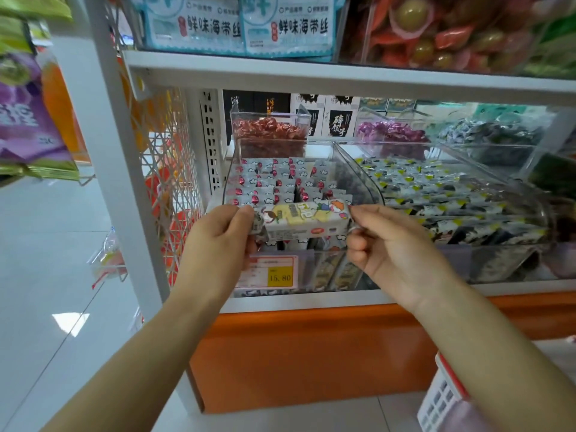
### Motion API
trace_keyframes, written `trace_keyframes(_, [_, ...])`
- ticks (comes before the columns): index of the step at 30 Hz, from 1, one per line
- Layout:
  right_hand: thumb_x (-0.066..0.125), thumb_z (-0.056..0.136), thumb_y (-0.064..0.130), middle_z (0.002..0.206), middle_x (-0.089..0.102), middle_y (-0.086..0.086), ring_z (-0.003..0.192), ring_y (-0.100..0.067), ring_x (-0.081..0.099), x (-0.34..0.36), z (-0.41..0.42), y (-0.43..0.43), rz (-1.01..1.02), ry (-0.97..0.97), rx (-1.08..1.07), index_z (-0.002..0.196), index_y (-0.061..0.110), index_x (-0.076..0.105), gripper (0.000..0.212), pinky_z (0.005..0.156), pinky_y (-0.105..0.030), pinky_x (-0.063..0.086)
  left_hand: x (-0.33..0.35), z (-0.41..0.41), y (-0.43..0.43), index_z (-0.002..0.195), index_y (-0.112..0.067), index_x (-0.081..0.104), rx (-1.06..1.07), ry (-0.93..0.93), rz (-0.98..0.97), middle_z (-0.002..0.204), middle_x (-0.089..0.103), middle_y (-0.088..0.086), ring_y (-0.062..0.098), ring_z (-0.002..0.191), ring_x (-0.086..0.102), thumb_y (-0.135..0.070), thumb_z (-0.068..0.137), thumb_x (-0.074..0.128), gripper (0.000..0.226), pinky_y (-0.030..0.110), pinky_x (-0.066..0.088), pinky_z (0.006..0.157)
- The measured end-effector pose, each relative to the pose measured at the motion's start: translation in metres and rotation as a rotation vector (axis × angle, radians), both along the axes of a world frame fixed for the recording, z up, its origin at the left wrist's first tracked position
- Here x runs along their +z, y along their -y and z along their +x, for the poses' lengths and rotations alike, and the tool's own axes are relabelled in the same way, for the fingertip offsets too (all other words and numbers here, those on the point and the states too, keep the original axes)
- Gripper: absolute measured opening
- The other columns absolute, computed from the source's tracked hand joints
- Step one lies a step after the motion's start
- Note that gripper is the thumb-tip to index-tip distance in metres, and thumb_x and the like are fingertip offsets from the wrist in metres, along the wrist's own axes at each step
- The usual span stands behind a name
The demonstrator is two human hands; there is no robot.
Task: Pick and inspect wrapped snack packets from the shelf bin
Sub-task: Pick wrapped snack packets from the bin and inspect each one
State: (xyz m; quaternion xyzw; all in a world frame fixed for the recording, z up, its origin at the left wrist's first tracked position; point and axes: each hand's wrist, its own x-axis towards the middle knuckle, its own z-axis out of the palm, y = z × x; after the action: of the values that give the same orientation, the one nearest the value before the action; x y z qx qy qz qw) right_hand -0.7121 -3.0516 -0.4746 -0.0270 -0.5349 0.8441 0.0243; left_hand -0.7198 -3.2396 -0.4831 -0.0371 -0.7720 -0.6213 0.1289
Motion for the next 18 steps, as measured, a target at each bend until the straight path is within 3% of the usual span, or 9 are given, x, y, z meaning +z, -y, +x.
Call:
trace_keyframes(5, [0.044, 0.094, 0.005, 0.044, 0.045, 0.000, 0.032, -0.007, 0.042, 0.001, -0.005, 0.003, -0.322, 0.177, 0.058, 0.084, 0.009, 0.056, 0.016, 0.031, -0.014, 0.033, 0.004, 0.000, 0.001, 0.065, -0.015, 0.045, -0.137, 0.241, 0.327, 0.047, 0.048, -0.004, 0.007, 0.036, 0.035, -0.026, 0.097, 0.045, 0.034, 0.016, 0.029, 0.034])
trace_keyframes(10, [0.046, 0.091, 0.007, 0.047, 0.043, 0.000, 0.031, -0.005, 0.039, 0.005, -0.005, 0.005, -0.494, 0.231, 0.076, 0.082, 0.008, 0.054, 0.012, 0.029, -0.013, 0.031, 0.010, -0.002, 0.003, 0.063, -0.017, 0.045, -0.265, 0.400, 0.601, 0.048, 0.044, -0.005, 0.005, 0.034, 0.032, -0.027, 0.096, 0.047, 0.034, 0.015, 0.025, 0.030])
trace_keyframes(14, [0.048, 0.090, 0.007, 0.048, 0.044, 0.001, 0.031, -0.005, 0.039, 0.006, -0.005, 0.004, -0.515, 0.207, 0.061, 0.081, 0.009, 0.053, 0.011, 0.029, -0.013, 0.031, 0.012, -0.001, 0.001, 0.060, -0.018, 0.044, -0.310, 0.451, 0.681, 0.046, 0.040, -0.005, 0.005, 0.032, 0.029, -0.028, 0.095, 0.047, 0.036, 0.013, 0.024, 0.029])
trace_keyframes(18, [0.048, 0.090, 0.004, 0.046, 0.045, 0.000, 0.031, -0.005, 0.040, 0.005, -0.004, 0.005, -0.388, 0.125, 0.023, 0.082, 0.010, 0.056, 0.013, 0.030, -0.014, 0.031, 0.011, -0.002, 0.004, 0.059, -0.019, 0.043, -0.288, 0.426, 0.624, 0.046, 0.041, -0.005, 0.006, 0.033, 0.030, -0.029, 0.095, 0.047, 0.038, 0.015, 0.025, 0.030])
